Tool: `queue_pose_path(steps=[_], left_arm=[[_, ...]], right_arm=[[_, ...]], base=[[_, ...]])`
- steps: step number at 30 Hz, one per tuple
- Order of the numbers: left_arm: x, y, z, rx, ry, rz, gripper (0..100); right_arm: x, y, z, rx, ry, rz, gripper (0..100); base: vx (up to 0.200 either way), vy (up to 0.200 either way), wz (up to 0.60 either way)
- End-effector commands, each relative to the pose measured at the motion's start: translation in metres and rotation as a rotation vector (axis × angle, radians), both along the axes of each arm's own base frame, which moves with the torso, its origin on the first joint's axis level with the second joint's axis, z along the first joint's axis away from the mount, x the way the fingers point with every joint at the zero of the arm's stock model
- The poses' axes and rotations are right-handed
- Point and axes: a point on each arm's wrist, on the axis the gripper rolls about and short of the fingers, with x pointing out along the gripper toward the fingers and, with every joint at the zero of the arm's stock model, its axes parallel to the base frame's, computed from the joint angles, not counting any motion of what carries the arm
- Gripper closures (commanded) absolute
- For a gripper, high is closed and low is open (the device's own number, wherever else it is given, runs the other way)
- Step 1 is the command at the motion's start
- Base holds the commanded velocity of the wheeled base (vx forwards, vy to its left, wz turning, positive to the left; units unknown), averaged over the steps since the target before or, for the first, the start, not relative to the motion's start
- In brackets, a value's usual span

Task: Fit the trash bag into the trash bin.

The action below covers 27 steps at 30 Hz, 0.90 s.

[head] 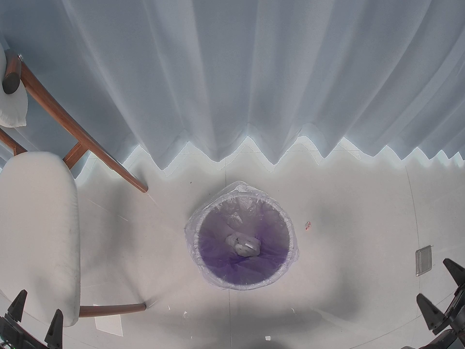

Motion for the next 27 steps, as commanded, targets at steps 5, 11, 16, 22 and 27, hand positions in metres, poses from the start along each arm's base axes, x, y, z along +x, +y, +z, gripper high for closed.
queue_pose_path(steps=[5, 11, 16, 22, 27], left_arm=[[0.000, 0.000, -0.005, -0.003, 0.004, 0.000, 0], [0.000, 0.000, -0.005, -0.003, 0.004, 0.000, 0], [0.000, 0.000, -0.005, -0.005, 0.004, 0.000, 0], [0.000, 0.000, -0.005, -0.005, 0.003, 0.000, 0], [0.000, 0.000, -0.005, -0.005, 0.003, 0.000, 0]], right_arm=[[-0.027, 0.001, -0.027, -0.030, -0.054, 0.186, 0], [-0.030, 0.001, -0.028, -0.019, -0.080, 0.170, 0], [-0.032, -0.001, -0.029, 0.009, -0.105, 0.033, 0], [-0.032, -0.003, -0.028, 0.001, -0.107, -0.044, 0], [-0.033, -0.005, -0.028, 0.034, -0.075, -0.162, 0]], base=[[0.000, 0.000, 0.00], [0.000, 0.000, 0.00], [0.000, 0.000, 0.00], [0.000, 0.000, 0.00], [0.000, 0.000, 0.00]])
